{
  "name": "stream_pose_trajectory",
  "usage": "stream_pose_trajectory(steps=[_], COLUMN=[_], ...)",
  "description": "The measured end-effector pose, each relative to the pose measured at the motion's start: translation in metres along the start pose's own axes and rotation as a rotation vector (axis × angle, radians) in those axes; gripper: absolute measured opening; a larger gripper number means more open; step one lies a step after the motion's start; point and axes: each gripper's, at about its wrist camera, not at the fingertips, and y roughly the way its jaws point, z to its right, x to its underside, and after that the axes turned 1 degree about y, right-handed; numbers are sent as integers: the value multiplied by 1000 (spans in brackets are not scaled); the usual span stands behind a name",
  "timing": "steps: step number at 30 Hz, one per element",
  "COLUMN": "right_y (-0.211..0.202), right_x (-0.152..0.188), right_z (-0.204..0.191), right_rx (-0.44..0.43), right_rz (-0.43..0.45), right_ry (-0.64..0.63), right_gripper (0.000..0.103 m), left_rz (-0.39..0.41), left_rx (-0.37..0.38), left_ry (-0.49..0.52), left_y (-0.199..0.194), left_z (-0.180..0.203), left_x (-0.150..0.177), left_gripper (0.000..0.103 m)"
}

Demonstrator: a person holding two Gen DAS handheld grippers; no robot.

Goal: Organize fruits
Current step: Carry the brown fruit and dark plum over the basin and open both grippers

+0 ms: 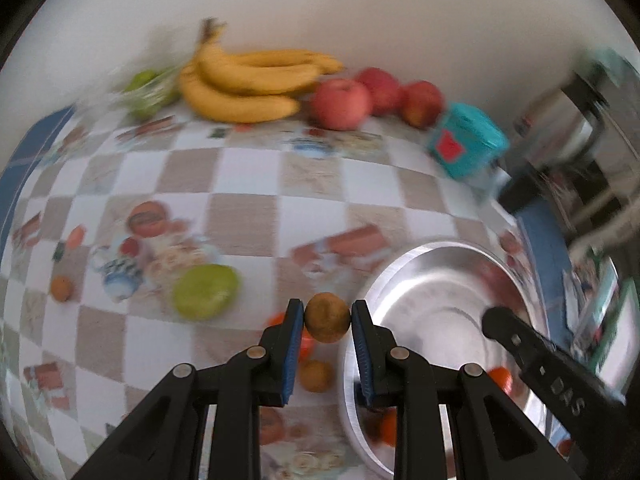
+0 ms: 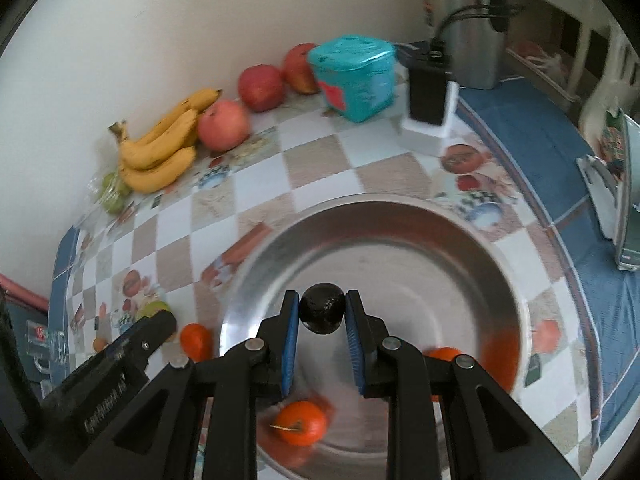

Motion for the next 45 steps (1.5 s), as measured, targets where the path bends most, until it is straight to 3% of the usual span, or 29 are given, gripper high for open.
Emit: stream_pose_trajectory(steps=[4,10,21,35,45], right_y=[-4,-1,27,17,18], right_x=[-2,-2,7,4,4], right_z=[16,20,27,28,26], right_rx=[19,31,50,61,62], right_rz=[11,-1,-100,-72,-75], right_ry=[34,38,62,66,51], right_gripper=[24,24,25,36,36], left_rz=[12,-5,-27,-14,-18], left_rx=[73,98,105,91,56], left_ry=[98,182,185,183,85], left_y=[6,27,37,28,19], left_z=[29,48,49,48,18], left_x=[9,23,30,25,15], left_gripper=[27,27,28,31,31])
